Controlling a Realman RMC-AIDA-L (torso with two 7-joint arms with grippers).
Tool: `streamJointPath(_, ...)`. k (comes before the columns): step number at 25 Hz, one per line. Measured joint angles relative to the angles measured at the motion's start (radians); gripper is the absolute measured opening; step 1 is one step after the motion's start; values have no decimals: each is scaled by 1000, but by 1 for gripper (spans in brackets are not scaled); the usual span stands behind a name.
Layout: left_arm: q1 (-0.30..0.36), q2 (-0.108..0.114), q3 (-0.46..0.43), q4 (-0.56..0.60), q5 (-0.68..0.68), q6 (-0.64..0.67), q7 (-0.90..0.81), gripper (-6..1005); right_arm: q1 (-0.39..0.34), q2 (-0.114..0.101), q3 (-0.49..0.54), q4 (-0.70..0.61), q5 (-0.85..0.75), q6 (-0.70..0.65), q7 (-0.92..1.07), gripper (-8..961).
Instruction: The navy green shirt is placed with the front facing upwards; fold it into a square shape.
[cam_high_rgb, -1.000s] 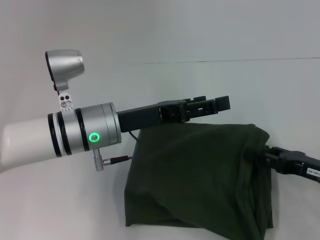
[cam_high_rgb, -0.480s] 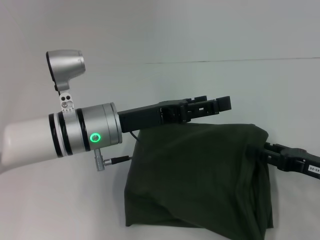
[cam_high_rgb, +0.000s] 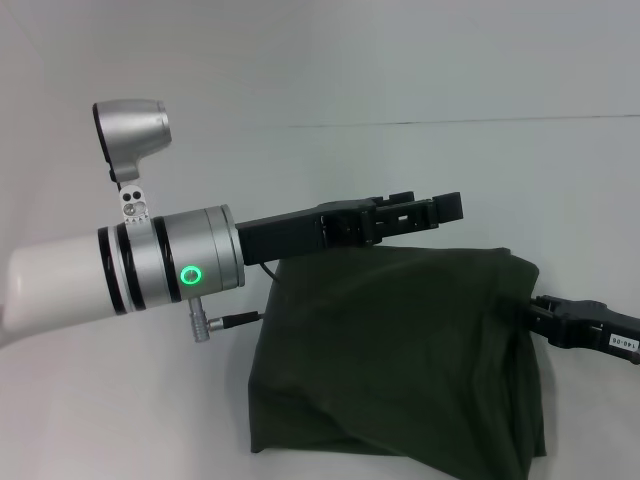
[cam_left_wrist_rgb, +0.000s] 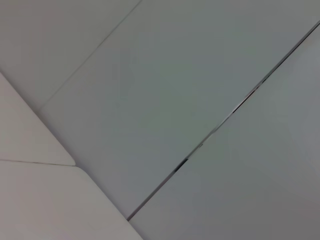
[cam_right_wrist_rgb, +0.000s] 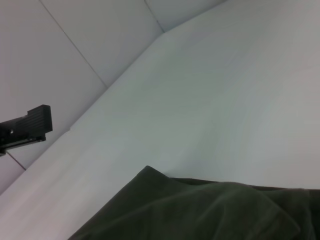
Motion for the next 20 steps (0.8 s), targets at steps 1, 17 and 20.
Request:
streamJointPath(1,0,0,0,0,0,0,0,966,-1,-1,0,-1,0,-1,-2,414)
streamJointPath(17,0,-1,0,0,-1,4,0,966,66,-9,2,-94,54,47,-2,88)
streamJointPath(20,3,-1,0,0,-2,4,0,966,76,-6,0,-89,54,92,3,88)
